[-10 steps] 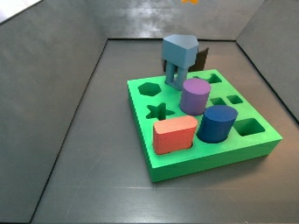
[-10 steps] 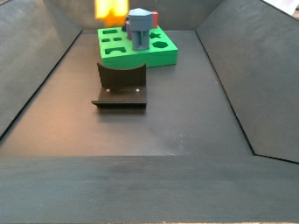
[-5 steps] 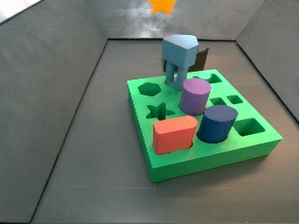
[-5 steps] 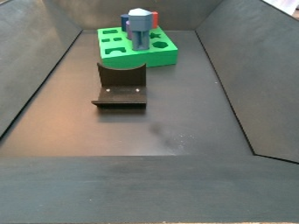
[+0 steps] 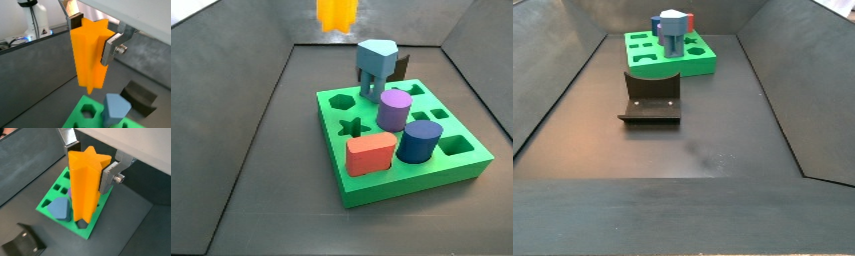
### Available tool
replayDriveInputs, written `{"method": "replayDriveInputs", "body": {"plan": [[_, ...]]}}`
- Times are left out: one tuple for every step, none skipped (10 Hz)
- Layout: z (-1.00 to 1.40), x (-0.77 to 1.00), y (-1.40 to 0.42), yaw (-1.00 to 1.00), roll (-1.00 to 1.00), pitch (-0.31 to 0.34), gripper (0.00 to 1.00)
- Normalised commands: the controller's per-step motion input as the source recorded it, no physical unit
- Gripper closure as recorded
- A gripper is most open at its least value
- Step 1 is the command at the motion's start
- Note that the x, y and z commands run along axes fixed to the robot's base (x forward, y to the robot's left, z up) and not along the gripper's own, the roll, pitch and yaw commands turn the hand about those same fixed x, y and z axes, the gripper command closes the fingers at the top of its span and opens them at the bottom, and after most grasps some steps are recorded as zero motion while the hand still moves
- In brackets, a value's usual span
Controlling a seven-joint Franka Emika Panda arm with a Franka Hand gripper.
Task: Pick up the star object. Move up. Place the star object on the fixture. Regrasp the star object. Move to above the board. Insert the star object.
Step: Move to above the board, then insert the star object.
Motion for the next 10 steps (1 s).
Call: {"method": "replayDriveInputs", "body": {"plan": [[0.0,-0.07,0.02,-0.02,-0.64,-0.077,1.0],[0.0,-0.07,0.02,-0.01,-0.44,-0.071,1.0],[0.01,-0.05,0.01,-0.01,-0.3,-0.058,1.0],[0.0,-0.04,0.02,-0.01,-0.2,-0.046,1.0],[0.0,-0.01,0.0,0.0,0.04,0.0,1.0],[-0.03,0.0,0.0,0.0,0.0,-0.003,1.0],[-0.12,0.06,-0.1,0.0,-0.02,-0.003,1.0],[-0.31,0.03,-0.32,-0.09,-0.09,-0.109,1.0],[-0.45,0.11,-0.45,-0.14,-0.08,-0.131,1.0],[-0.47,0.16,-0.47,-0.24,-0.07,-0.136,1.0]]}}
